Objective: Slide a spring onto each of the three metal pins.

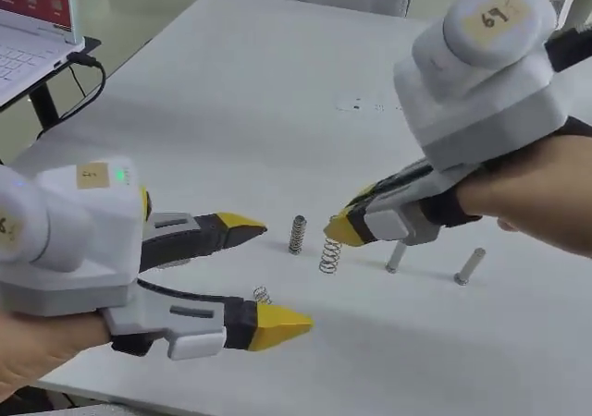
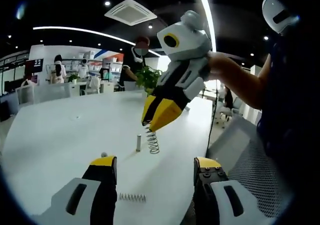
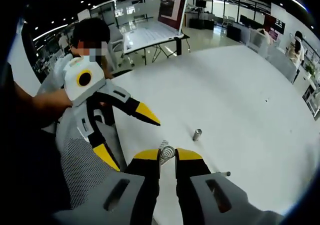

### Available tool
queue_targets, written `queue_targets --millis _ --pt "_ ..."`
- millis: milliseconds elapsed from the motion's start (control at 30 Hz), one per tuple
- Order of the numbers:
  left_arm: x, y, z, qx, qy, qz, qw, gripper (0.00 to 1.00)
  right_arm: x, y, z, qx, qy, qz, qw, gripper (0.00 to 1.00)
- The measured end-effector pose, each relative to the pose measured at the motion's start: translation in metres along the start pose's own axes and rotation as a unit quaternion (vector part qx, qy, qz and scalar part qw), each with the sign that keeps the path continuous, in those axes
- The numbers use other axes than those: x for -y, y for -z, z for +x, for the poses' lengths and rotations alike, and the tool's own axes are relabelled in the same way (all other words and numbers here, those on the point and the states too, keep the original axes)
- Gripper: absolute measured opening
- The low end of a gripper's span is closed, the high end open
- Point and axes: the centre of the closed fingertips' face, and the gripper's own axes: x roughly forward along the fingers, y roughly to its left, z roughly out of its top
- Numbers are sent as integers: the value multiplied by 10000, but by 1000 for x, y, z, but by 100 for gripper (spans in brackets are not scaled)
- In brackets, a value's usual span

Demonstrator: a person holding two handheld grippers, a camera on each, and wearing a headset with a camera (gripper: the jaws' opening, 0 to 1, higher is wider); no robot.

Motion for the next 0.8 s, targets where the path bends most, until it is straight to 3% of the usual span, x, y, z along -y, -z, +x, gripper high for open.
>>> queue_targets --millis 100,433,533,800 --pt "1 -5 0 61 38 -25 10000 51 -11 -6 -4 106 -79 -85 9999 9" --pt "7 -17 0 319 247 -291 9988 28 -25 -17 -6 348 -249 -186 9989 9" --pt "10 -16 0 280 330 -272 9987 18 -27 -19 -6 374 -269 -245 9986 9" --pt "12 -15 1 240 335 -214 9989 8 -26 -25 -6 480 -395 -257 9977 9"
